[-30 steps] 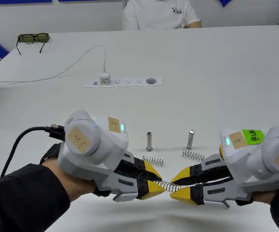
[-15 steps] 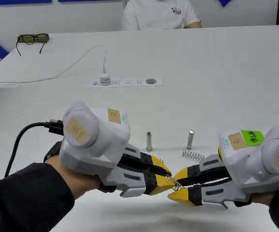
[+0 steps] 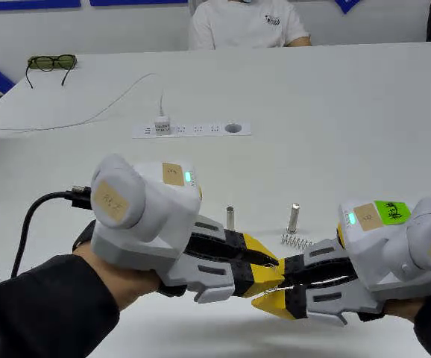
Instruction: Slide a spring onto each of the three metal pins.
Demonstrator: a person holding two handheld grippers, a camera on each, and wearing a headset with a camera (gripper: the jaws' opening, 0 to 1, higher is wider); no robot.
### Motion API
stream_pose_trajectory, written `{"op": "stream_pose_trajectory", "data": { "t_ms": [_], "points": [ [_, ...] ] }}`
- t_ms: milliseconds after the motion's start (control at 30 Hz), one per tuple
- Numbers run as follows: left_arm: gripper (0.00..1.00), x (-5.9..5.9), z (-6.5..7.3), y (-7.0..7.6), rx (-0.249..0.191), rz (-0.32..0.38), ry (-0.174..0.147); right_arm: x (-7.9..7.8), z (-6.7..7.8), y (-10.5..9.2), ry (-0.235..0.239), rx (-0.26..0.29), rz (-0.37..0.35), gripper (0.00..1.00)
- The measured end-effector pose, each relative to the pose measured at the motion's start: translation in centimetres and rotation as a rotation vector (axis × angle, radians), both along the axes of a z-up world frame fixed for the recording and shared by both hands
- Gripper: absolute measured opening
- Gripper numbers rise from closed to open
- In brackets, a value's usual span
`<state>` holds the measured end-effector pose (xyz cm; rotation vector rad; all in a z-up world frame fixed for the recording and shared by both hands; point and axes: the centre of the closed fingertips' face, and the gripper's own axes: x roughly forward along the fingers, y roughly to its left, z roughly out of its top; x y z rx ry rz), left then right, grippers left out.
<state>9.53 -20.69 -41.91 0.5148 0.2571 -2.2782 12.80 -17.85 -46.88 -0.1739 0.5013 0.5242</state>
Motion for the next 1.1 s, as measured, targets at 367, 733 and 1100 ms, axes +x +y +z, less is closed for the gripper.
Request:
{"op": "stream_pose_trajectory", "data": {
  "t_ms": [367, 733, 1100],
  "points": [
    [0.09, 0.2, 0.2, 0.1, -0.007, 0.005, 0.009, 0.2, 0.3, 0.3, -0.008, 0.017, -0.009, 0.14],
    [0.09, 2.6, 0.2, 0.7, 0.003, 0.061, 0.003, 0.4, 0.5, -0.5, -0.015, 0.029, -0.045, 0.26],
    [0.09, 6.9, 0.5, 0.9, 0.012, 0.148, -0.030, 0.2, 1.0, -2.7, -0.033, 0.035, -0.120, 0.37]
  ]
}}
